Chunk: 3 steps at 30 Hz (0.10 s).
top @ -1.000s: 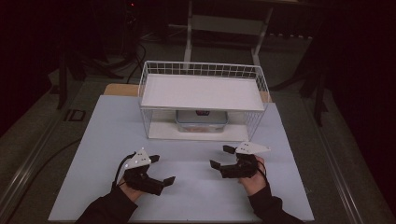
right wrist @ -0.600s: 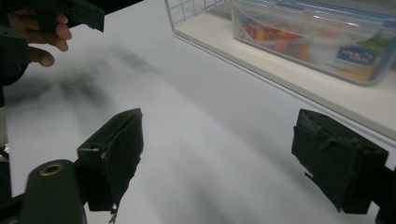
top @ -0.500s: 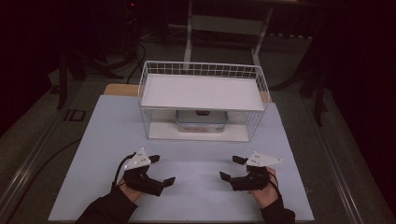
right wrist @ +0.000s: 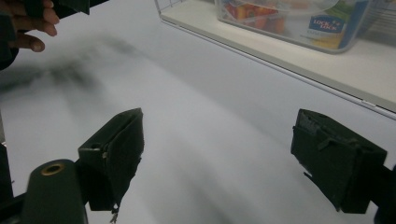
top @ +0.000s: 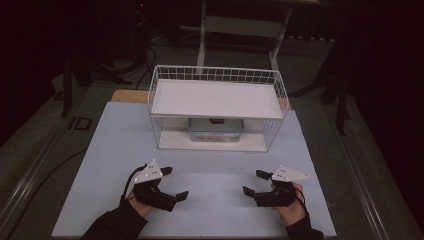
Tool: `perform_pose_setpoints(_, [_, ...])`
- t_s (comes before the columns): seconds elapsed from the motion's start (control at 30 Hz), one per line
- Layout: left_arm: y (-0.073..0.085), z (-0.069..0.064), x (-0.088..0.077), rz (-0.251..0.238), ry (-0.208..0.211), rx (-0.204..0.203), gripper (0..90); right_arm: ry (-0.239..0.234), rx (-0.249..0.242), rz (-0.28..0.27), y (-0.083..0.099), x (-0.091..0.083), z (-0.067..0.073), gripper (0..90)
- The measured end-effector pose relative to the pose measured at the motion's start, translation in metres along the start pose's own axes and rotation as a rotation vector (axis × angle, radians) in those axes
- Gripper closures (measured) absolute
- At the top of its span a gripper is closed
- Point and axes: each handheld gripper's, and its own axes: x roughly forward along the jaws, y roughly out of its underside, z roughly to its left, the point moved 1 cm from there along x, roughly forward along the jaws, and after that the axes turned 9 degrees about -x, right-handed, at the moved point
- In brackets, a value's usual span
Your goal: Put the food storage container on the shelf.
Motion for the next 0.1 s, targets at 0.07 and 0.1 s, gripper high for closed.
perform_pose_setpoints(0.07, [0.0002, 0.0, 0.0001, -0.001, 0.0, 0.001, 0.0, -0.002, 0.001, -0.002, 0.0001, 0.0, 0.0001, 16.8])
perform_pose_setpoints(0.1, [0.0004, -0.0001, 0.0003, 0.0, 0.003, 0.0, 0.0, 0.002, -0.001, 0.001, 0.0, -0.0002, 0.0002, 16.8])
